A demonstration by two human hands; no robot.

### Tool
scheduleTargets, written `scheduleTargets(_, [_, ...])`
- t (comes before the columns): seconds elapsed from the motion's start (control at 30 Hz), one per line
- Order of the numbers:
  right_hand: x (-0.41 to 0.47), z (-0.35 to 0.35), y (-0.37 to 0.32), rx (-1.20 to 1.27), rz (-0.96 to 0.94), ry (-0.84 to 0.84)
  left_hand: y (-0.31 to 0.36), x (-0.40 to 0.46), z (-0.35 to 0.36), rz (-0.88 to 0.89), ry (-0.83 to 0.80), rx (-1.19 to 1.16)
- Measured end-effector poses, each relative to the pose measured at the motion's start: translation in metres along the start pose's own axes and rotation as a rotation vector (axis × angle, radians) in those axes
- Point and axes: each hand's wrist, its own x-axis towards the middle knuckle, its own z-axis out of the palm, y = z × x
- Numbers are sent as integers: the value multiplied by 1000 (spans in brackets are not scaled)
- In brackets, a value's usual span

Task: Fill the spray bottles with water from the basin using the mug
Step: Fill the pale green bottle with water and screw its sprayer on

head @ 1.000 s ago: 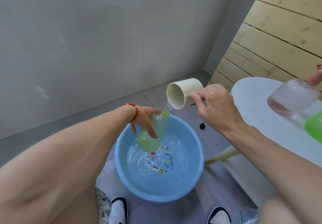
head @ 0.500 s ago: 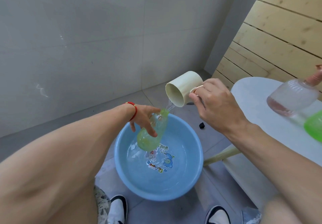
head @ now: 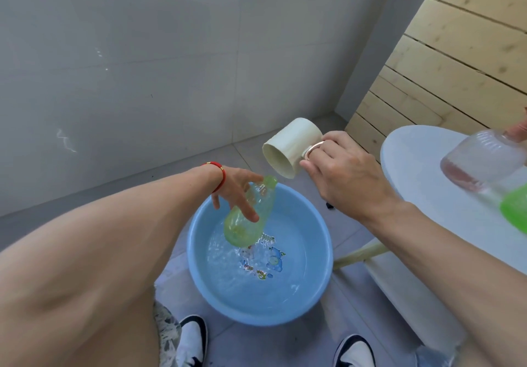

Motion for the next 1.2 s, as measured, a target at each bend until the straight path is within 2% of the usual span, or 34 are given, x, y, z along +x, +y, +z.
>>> scheduleTargets(0.07, [0, 13, 1, 90, 151, -129, -5, -1, 1, -10, 12, 18])
scheduleTargets(0.23, [-8, 64, 2, 326, 458, -731, -16, 0, 3, -38, 44, 32])
scheduleTargets(0.3, [-24, 90, -10, 484, 559, -878, -22, 1, 4, -65, 43, 32])
scheduleTargets(0.37, [-50, 120, -28, 506, 654, -979, -24, 4, 6, -91, 44, 39])
scheduleTargets(0.47, [-92, 155, -60, 414, 794, -1001, -25, 9, 9, -111, 64, 59])
scheduleTargets(0.6, [-126, 173, -85, 431, 1052, -873, -25, 14, 13, -138, 115, 100])
scheduleTargets(0.63, [-131, 177, -89, 408, 1039, -866, -25, 16, 14, -149, 116, 106])
scheduleTargets(0.73, [-135, 185, -104, 301, 844, -947, -20, 19, 16, -163, 97, 103])
scheduleTargets(0.83, [-144, 203, -121, 302, 729, -1057, -15, 23, 16, -147, 77, 100])
scheduleTargets(0.9, [-147, 211, -135, 383, 706, -1097, -12, 25, 17, -145, 64, 99])
scheduleTargets(1.03, [-141, 210, -156, 553, 722, -1005, -8, 26, 17, -121, 68, 131])
scheduleTargets(1.1, [-136, 204, -157, 678, 884, -922, -9, 22, 14, -110, 89, 165])
scheduleTargets(1.2, [-129, 196, -144, 1076, 1348, -730, -14, 14, 8, -107, 112, 177])
